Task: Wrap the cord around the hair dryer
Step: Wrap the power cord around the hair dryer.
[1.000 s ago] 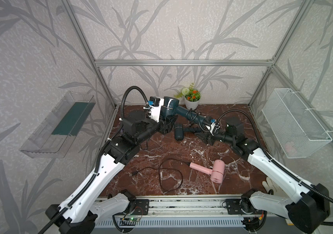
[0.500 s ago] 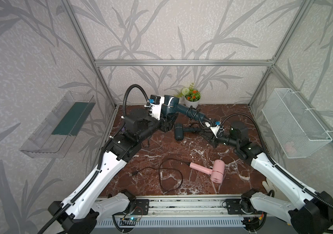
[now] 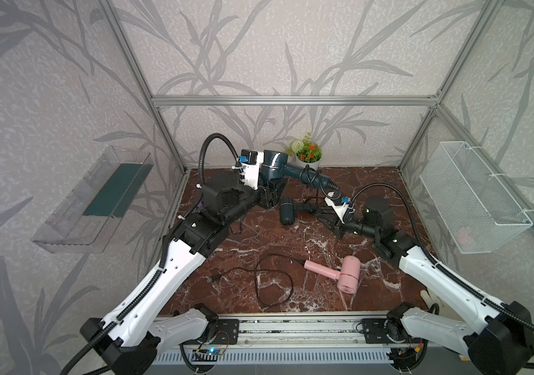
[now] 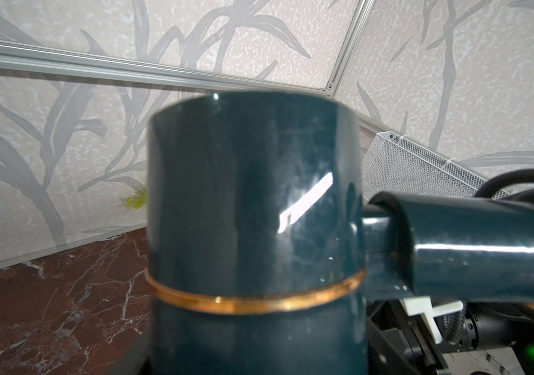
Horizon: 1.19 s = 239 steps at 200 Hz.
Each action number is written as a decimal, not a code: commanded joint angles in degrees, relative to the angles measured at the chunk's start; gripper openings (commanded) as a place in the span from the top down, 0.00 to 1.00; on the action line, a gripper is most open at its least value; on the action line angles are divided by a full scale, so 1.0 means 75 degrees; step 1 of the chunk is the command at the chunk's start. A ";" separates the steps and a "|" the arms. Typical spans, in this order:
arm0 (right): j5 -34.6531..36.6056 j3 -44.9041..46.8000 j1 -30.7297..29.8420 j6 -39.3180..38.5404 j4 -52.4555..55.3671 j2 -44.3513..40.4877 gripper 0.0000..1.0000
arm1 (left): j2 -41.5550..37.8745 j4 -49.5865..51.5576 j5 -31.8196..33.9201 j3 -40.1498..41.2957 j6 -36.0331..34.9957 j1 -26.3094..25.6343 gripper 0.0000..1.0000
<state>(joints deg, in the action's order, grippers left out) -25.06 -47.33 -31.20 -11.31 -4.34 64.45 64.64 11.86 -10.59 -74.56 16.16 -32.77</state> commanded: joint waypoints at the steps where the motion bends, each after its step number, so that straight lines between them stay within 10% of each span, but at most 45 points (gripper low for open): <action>1: 0.1050 -0.0071 -0.0565 0.0005 -0.0359 0.0256 1.00 | 0.0050 -0.1324 0.0029 -0.0144 0.0584 0.0021 1.00; 141: 0.7597 -0.3789 -0.4312 -0.3777 0.3028 0.0876 1.00 | 0.0969 -0.1390 0.4373 0.0282 -0.0890 -0.0503 1.00; 239: 0.7828 -0.5996 -0.3918 -0.7138 0.2960 0.1460 1.00 | 0.0607 0.0178 0.2269 0.0414 -0.1974 -0.0503 1.00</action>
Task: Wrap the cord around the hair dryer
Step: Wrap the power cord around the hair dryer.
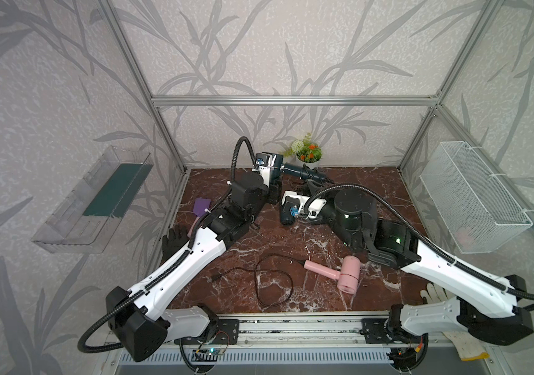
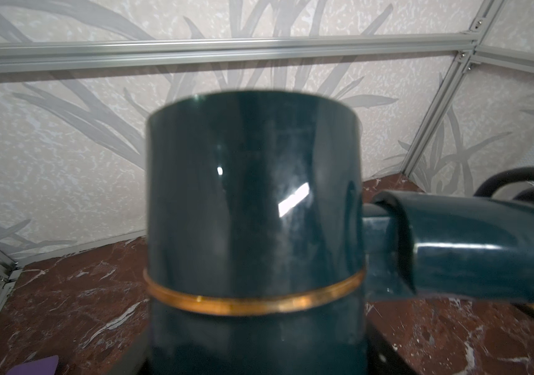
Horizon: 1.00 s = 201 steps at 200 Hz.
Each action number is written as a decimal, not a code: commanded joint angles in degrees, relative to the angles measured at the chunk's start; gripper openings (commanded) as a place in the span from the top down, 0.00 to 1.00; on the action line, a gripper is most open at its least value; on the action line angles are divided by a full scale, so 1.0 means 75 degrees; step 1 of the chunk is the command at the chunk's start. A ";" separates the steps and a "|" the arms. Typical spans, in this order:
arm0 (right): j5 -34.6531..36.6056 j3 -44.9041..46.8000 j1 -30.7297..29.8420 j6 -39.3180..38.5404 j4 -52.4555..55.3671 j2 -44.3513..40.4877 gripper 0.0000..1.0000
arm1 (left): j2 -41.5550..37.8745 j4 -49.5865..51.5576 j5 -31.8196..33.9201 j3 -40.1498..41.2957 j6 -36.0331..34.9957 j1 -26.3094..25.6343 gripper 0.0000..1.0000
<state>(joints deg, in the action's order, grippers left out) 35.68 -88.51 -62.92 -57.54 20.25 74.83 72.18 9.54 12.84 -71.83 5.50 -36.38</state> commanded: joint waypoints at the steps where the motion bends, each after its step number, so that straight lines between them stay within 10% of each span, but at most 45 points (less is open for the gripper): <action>1: -0.0288 -0.0510 0.0336 -0.0987 -0.0325 0.0077 1.00 | -0.0412 0.0510 -0.0874 0.0056 -0.0566 -0.0023 1.00; 82: -0.2135 -0.0344 0.2213 0.0112 0.0349 -0.0111 1.00 | -0.1524 0.1663 -0.2580 0.0094 -0.0915 -0.0028 1.00; 201: -0.6350 0.3176 0.3587 0.4809 -0.1816 -0.1334 1.00 | -0.1669 -0.0596 -0.1825 0.0322 0.1368 0.0002 1.00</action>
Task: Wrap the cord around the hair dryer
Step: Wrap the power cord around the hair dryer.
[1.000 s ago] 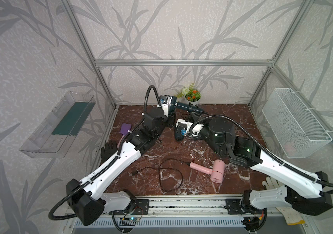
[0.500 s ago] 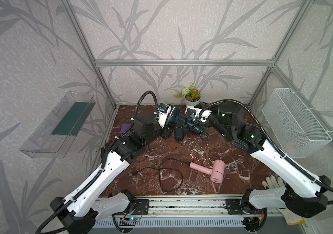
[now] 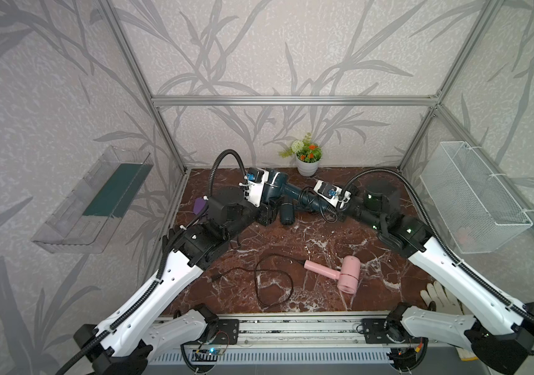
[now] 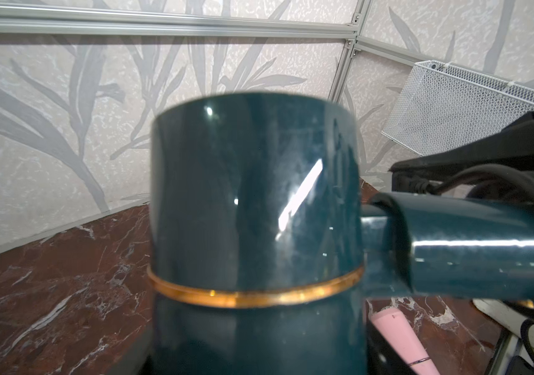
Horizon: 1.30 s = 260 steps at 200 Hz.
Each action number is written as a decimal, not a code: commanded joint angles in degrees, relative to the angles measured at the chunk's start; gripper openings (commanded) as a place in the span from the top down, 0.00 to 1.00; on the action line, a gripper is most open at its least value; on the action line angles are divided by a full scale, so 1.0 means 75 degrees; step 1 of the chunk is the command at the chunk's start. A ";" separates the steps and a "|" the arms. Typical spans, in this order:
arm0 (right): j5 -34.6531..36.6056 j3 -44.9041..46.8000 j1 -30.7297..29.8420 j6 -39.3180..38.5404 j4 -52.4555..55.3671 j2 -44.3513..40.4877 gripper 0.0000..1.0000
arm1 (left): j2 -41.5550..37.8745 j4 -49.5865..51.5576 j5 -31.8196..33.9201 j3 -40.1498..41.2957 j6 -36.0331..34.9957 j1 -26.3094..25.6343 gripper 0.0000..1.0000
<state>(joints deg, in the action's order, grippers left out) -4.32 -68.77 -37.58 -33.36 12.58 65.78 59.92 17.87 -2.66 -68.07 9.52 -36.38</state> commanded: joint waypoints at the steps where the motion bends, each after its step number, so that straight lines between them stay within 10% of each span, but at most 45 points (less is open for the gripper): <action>1: -0.1053 0.0568 0.0214 0.1635 -0.0825 -0.0131 1.00 | -0.0027 -0.1722 0.0251 -0.0180 0.0842 0.0006 1.00; 260: -0.2388 0.2483 0.0347 0.8086 -0.5562 0.1936 1.00 | 0.1066 -0.4431 0.3070 0.1193 0.0836 0.0046 1.00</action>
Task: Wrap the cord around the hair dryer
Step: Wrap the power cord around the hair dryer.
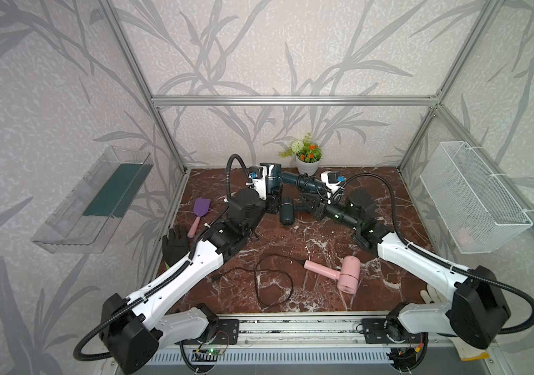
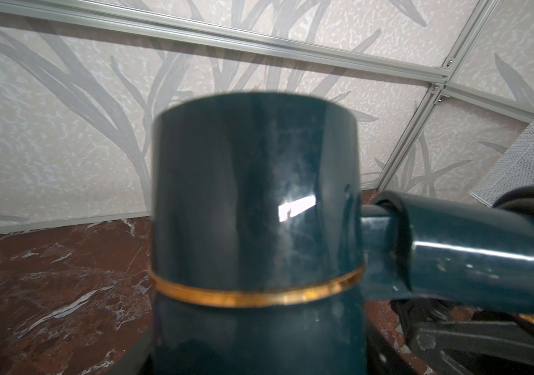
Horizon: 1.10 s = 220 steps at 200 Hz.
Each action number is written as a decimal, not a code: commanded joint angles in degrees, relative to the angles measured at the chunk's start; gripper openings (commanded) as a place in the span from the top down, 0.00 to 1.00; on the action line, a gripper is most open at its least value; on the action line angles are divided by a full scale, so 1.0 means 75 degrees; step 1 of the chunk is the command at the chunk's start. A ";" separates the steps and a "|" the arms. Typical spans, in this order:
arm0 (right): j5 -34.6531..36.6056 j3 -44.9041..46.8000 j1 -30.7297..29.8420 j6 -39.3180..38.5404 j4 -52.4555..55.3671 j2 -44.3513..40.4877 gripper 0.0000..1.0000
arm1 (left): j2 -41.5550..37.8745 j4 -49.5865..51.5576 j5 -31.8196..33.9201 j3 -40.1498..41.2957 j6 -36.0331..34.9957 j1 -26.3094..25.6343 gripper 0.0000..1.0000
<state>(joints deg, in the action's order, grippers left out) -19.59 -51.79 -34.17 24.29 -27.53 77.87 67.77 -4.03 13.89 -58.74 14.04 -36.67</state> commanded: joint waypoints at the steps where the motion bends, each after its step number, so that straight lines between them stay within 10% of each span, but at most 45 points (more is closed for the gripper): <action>1: -0.0357 0.0222 -0.0108 0.0414 -0.0235 0.0339 1.00 | 0.0033 -0.1512 0.0877 -0.0047 0.0229 0.0084 1.00; 220: -0.0676 0.1252 -0.0067 0.2348 -0.3059 0.2117 0.83 | 0.0374 -0.2280 0.1934 0.1617 0.0484 0.0192 1.00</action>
<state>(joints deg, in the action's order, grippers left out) -23.16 -44.03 -34.22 42.11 -48.31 92.53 71.77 -14.17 22.41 -46.41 15.00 -36.23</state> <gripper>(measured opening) 0.265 0.651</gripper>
